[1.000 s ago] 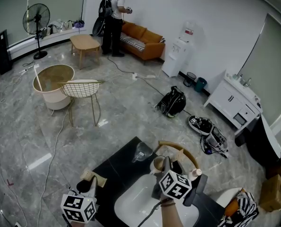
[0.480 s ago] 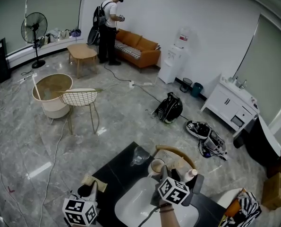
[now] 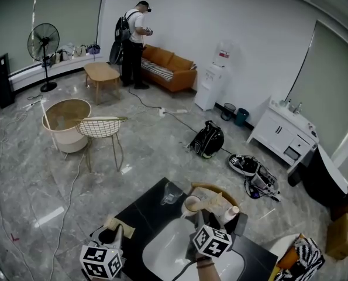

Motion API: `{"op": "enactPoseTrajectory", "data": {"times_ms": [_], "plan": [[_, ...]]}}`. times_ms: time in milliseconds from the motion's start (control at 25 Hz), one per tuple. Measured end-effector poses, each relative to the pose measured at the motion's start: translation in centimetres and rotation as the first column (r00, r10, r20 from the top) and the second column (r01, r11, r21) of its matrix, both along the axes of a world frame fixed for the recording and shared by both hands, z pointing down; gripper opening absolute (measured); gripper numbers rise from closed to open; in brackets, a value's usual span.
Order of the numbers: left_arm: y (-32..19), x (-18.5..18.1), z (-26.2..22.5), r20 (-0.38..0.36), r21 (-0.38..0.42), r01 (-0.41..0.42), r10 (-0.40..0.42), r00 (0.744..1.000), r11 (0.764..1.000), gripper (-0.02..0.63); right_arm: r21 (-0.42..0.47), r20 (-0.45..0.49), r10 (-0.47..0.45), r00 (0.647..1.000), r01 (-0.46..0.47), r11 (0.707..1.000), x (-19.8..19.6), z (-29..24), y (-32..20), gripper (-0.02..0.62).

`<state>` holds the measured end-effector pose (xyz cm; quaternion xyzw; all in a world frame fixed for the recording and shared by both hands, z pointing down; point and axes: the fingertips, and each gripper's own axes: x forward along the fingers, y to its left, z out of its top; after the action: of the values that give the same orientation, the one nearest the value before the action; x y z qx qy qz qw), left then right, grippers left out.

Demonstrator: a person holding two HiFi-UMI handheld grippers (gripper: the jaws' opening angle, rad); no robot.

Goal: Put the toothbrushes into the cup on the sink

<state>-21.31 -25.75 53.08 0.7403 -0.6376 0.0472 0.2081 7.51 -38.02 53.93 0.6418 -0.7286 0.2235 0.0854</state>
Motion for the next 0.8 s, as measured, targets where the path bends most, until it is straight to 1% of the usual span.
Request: {"op": "enactPoseTrajectory", "data": {"times_ms": [200, 280, 360, 440, 680, 800], "plan": [[0.9, 0.7, -0.7, 0.011, 0.016, -0.011, 0.011, 1.000, 1.000, 0.040, 0.011, -0.022, -0.032, 0.999, 0.032, 0.999, -0.5, -0.9, 2.3, 0.185], [1.1, 0.8, -1.2, 0.018, 0.028, -0.017, 0.016, 1.000, 0.999, 0.040, 0.011, -0.031, -0.037, 0.999, 0.038, 0.999, -0.8, -1.2, 3.2, 0.150], [1.1, 0.9, -1.8, 0.021, 0.040, -0.022, 0.021, 1.000, 0.999, 0.040, 0.011, -0.040, -0.043, 0.998, 0.044, 0.999, -0.9, -1.7, 4.2, 0.146], [1.1, 1.4, -2.3, 0.022, 0.050, -0.028, 0.027, 0.999, 0.998, 0.040, 0.010, -0.051, -0.048, 0.998, 0.048, 0.999, -0.8, -2.2, 5.0, 0.120], [1.2, 2.5, -3.4, 0.025, 0.074, -0.043, 0.041, 0.999, 0.996, 0.040, 0.028, -0.075, -0.071, 0.995, 0.073, 0.997, -1.5, -3.9, 7.8, 0.084], [1.5, 3.3, -3.8, 0.025, 0.085, -0.055, 0.053, 0.998, 0.995, 0.040, 0.041, -0.091, -0.074, 0.993, 0.078, 0.996, -1.5, -4.5, 9.2, 0.034]]}}
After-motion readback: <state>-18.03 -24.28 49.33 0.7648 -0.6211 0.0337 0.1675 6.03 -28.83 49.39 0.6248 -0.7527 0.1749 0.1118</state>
